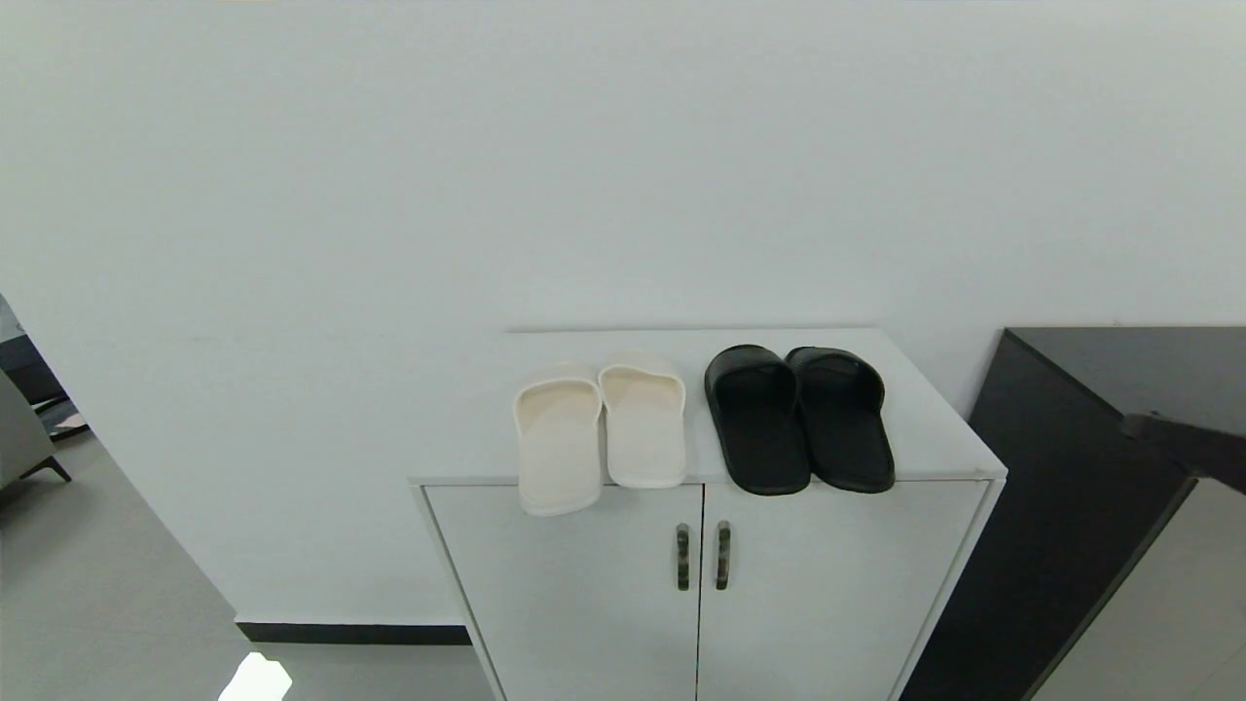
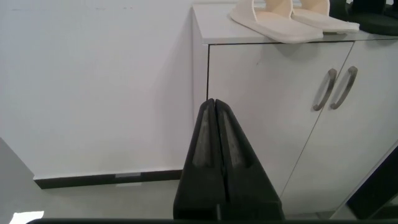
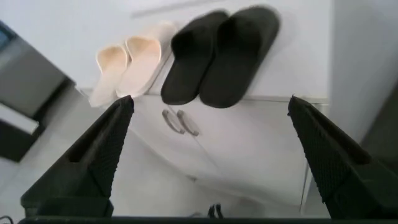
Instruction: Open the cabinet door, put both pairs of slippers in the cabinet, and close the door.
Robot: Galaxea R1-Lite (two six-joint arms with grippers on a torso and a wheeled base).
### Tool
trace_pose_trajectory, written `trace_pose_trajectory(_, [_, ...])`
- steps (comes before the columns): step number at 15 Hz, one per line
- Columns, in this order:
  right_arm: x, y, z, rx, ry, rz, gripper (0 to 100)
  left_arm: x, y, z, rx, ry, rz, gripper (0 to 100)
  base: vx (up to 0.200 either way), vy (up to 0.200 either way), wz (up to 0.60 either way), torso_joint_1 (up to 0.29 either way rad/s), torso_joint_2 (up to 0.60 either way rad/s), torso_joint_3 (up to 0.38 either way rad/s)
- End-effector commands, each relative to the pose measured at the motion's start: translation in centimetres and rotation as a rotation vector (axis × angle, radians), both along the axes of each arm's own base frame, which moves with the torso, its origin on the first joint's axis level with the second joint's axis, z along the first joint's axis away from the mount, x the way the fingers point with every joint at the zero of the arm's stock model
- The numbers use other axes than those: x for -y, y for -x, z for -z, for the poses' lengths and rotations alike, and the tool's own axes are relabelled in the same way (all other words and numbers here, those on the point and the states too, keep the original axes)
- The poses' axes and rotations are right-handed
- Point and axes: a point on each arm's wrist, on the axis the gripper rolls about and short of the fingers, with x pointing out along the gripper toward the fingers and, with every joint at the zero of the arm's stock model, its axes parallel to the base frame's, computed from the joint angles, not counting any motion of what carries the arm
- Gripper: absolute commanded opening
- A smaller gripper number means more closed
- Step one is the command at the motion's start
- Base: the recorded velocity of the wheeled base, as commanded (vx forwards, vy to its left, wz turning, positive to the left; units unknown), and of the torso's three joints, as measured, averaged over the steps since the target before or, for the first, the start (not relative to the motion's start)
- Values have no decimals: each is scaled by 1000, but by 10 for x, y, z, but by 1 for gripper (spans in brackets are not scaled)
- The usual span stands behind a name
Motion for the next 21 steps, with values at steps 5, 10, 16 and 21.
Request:
trace_pose_trajectory(5, [-75, -69, 5, -67, 97, -11, 100, 0, 0, 0, 1, -5, -2, 0, 0, 0, 0, 0, 0, 0])
trace_pose_trajectory(10, [-117, -118, 17, -42, 179, 61, 100, 0, 0, 0, 0, 0, -2, 0, 0, 0, 0, 0, 0, 0])
trace_pose_trajectory(16, [-146, -153, 32, -10, 262, 157, 100, 0, 0, 0, 0, 5, 1, 0, 0, 0, 0, 0, 0, 0])
trace_pose_trajectory(21, [-155, -167, 47, -36, 290, 179, 100, 0, 0, 0, 0, 5, -1, 0, 0, 0, 0, 0, 0, 0])
